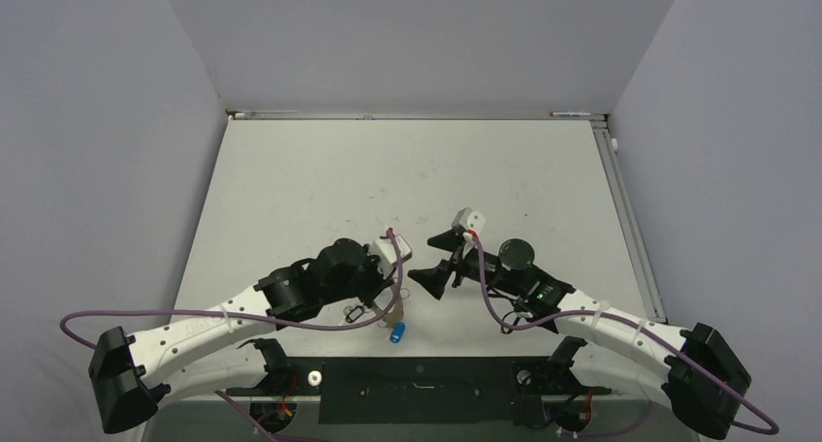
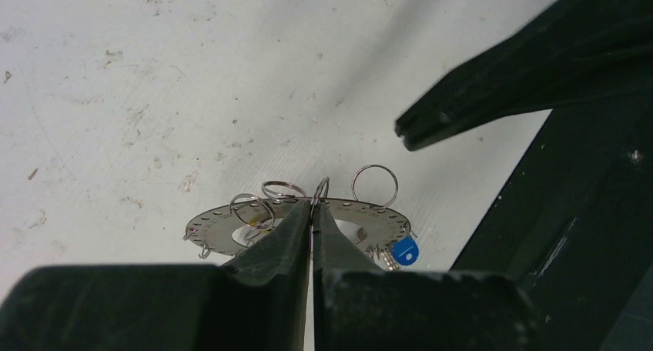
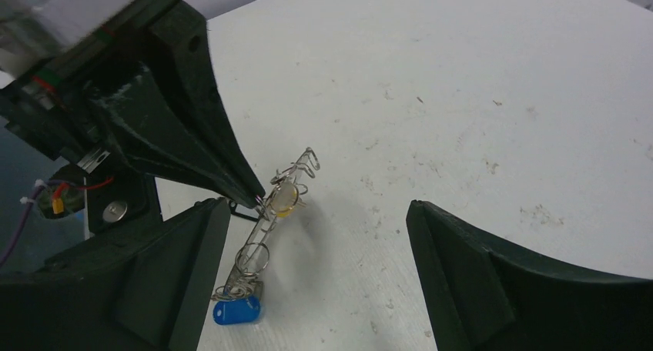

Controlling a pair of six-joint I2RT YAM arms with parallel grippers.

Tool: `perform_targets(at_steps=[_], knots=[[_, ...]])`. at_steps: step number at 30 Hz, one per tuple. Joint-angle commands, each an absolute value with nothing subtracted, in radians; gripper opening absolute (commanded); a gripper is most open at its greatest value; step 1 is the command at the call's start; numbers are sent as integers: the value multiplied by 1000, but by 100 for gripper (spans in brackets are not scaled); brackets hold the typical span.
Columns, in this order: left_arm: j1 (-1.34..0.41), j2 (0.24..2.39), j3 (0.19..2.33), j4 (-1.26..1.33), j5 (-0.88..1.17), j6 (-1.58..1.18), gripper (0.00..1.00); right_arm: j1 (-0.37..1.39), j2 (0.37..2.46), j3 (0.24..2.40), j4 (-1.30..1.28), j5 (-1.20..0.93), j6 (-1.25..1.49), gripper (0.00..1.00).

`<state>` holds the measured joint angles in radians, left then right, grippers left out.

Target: Put the keys on the keyring

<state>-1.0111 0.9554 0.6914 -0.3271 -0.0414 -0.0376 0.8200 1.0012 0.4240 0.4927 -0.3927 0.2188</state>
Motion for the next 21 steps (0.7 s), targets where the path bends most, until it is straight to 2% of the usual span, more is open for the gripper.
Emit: perform_targets(at_steps=[1, 7, 19, 21], knots=[[-1008, 921, 761, -437, 0, 58, 0, 897, 926, 477, 417, -369, 53, 89], [-1009, 902, 716, -427, 35, 109, 0, 966, 878, 398, 519, -335, -14, 88], [-1007, 829, 670, -371, 50, 126, 0, 1007, 968, 355, 607, -356, -104, 88], [-1006, 818, 663, -368, 55, 125, 0, 1007, 984, 361, 609, -362, -115, 85]])
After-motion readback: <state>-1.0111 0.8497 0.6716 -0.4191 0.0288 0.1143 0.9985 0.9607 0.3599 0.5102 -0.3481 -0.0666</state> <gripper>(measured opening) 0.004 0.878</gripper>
